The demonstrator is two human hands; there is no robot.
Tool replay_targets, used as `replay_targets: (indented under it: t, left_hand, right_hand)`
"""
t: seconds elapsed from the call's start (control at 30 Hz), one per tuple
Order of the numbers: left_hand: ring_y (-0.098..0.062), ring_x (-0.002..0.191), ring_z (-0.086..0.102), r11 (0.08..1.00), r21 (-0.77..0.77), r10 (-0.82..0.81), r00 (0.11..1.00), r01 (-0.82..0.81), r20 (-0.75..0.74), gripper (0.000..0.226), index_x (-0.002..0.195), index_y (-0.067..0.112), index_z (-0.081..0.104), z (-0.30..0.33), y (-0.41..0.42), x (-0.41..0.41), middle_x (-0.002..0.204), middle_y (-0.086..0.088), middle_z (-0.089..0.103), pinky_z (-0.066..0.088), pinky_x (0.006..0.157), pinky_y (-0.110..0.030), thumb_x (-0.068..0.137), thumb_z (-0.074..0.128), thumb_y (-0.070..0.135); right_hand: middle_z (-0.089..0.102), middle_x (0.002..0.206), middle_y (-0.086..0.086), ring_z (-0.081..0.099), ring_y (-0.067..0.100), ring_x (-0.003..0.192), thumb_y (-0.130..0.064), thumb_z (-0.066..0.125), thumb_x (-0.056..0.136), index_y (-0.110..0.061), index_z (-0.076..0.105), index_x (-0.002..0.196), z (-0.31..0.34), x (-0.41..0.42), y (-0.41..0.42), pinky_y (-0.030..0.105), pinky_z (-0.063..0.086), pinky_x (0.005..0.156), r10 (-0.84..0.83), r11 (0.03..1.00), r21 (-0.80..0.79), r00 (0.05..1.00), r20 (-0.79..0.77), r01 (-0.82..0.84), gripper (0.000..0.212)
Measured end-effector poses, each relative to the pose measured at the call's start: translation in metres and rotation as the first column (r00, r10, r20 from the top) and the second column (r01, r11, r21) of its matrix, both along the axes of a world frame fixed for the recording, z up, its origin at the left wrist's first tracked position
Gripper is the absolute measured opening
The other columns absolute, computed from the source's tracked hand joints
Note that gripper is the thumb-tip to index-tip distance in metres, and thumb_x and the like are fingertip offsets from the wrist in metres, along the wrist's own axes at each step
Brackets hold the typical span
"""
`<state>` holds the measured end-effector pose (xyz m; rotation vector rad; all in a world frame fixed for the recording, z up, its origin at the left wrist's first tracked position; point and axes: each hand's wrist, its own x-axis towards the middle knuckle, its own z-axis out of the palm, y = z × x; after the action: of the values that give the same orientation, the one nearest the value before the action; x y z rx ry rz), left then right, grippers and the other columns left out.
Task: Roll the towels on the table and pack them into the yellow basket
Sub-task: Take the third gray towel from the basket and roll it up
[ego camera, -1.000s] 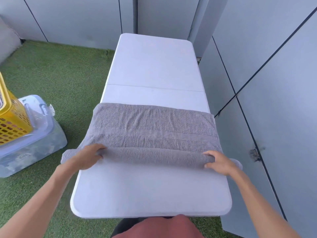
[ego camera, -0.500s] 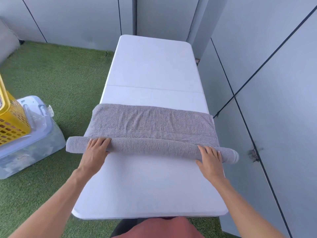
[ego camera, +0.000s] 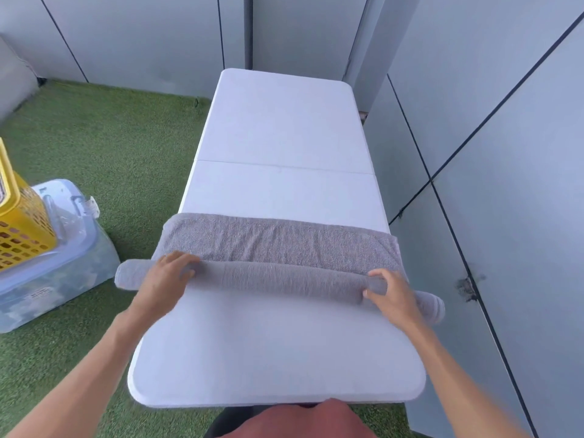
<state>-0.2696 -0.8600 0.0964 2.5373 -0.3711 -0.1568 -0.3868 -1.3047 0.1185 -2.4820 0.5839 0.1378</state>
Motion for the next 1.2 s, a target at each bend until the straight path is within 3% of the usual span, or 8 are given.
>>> replay_targets:
  t: [0.13, 0.23, 0.37, 0.57, 0.77, 0.93, 1.07, 1.2]
  left_hand:
    - [-0.029, 0.114, 0.051, 0.984, 0.157, -0.115, 0.979, 0.088, 0.171, 0.050, 0.127, 0.010, 0.056, -0.023, 0.000, -0.023, 0.123, -0.006, 0.057, 0.037, 0.102, -0.046, 0.085, 0.059, 0.037]
    - [-0.029, 0.118, 0.048, 0.960, 0.264, -0.140, 0.978, 0.095, 0.154, 0.071, 0.133, 0.010, 0.049, -0.027, -0.003, -0.023, 0.126, -0.005, 0.054, 0.028, 0.106, -0.045, 0.072, 0.081, 0.027]
    - [-0.031, 0.104, 0.056, 0.951, 0.309, -0.086, 0.983, 0.032, 0.163, 0.064, 0.124, 0.011, 0.058, -0.022, -0.013, -0.011, 0.110, -0.005, 0.062, 0.032, 0.096, -0.040, 0.066, 0.085, 0.017]
    - [-0.025, 0.115, 0.051, 0.942, 0.302, -0.104, 0.984, 0.144, -0.145, 0.054, 0.135, 0.021, 0.049, -0.013, 0.002, -0.025, 0.119, 0.000, 0.058, 0.034, 0.099, -0.032, 0.085, 0.069, 0.029]
    - [-0.024, 0.111, 0.056, 0.999, -0.003, -0.052, 0.929, 0.054, -0.366, 0.047, 0.119, 0.025, 0.061, 0.004, 0.011, 0.002, 0.117, -0.002, 0.061, 0.041, 0.090, -0.030, 0.077, 0.078, 0.014]
    - [-0.031, 0.097, 0.057, 0.998, -0.042, 0.046, 0.987, -0.039, 0.156, 0.024, 0.108, 0.010, 0.069, -0.004, -0.004, -0.017, 0.104, -0.007, 0.060, 0.046, 0.085, -0.042, 0.085, 0.069, 0.009]
    - [-0.031, 0.123, 0.044, 0.979, 0.168, -0.141, 0.980, 0.117, 0.138, 0.065, 0.136, 0.008, 0.048, -0.029, -0.002, -0.036, 0.130, -0.008, 0.050, 0.033, 0.106, -0.053, 0.081, 0.074, 0.029]
    - [-0.037, 0.109, 0.053, 0.974, 0.209, -0.103, 0.991, 0.083, 0.085, 0.065, 0.129, 0.007, 0.054, -0.024, -0.007, -0.020, 0.117, -0.010, 0.058, 0.040, 0.100, -0.053, 0.071, 0.081, 0.009]
  right_hand:
    - [0.051, 0.129, -0.001, 0.042, 0.026, 0.127, -0.047, 0.051, 0.087, -0.021, 0.056, 0.126, -0.025, -0.019, 0.017, 0.050, 0.023, 0.107, 0.179, 0.877, -0.465, 0.981, 0.080, -0.122, 0.047]
    - [0.036, 0.148, -0.001, 0.023, 0.027, 0.141, -0.052, 0.062, 0.083, -0.020, 0.038, 0.144, -0.036, -0.017, 0.016, 0.053, 0.001, 0.113, 0.225, 0.841, -0.480, 0.968, -0.108, -0.249, 0.072]
    - [0.047, 0.137, -0.005, 0.035, 0.021, 0.133, -0.037, 0.066, 0.085, -0.022, 0.044, 0.137, -0.022, 0.001, 0.013, 0.055, 0.014, 0.114, 0.220, 0.848, -0.457, 0.963, -0.154, -0.267, 0.059]
    - [0.048, 0.134, -0.011, 0.039, 0.016, 0.129, -0.043, 0.060, 0.088, -0.028, 0.044, 0.135, -0.005, -0.027, 0.011, 0.042, 0.024, 0.109, 0.229, 0.888, -0.327, 0.928, -0.295, -0.323, 0.052]
    - [0.057, 0.120, -0.010, 0.052, 0.010, 0.118, -0.032, 0.083, 0.070, -0.032, 0.060, 0.114, 0.012, -0.002, -0.014, 0.031, 0.041, 0.098, 0.094, 0.953, 0.303, 0.957, -0.274, -0.007, 0.050]
    - [0.054, 0.119, -0.008, 0.046, 0.019, 0.122, -0.047, 0.055, 0.087, -0.030, 0.058, 0.118, -0.015, -0.011, 0.008, 0.044, 0.029, 0.106, 0.075, 0.969, -0.243, 0.990, 0.117, -0.045, 0.035]
    - [0.024, 0.149, -0.005, 0.013, 0.021, 0.144, -0.050, 0.056, 0.089, -0.024, 0.027, 0.148, -0.033, -0.034, 0.019, 0.046, -0.007, 0.115, 0.184, 0.915, -0.353, 0.981, -0.064, -0.194, 0.071]
    - [0.038, 0.144, -0.006, 0.027, 0.019, 0.138, -0.032, 0.062, 0.088, -0.024, 0.031, 0.145, -0.026, -0.018, 0.006, 0.050, 0.009, 0.117, 0.221, 0.891, -0.376, 0.967, -0.129, -0.254, 0.066]
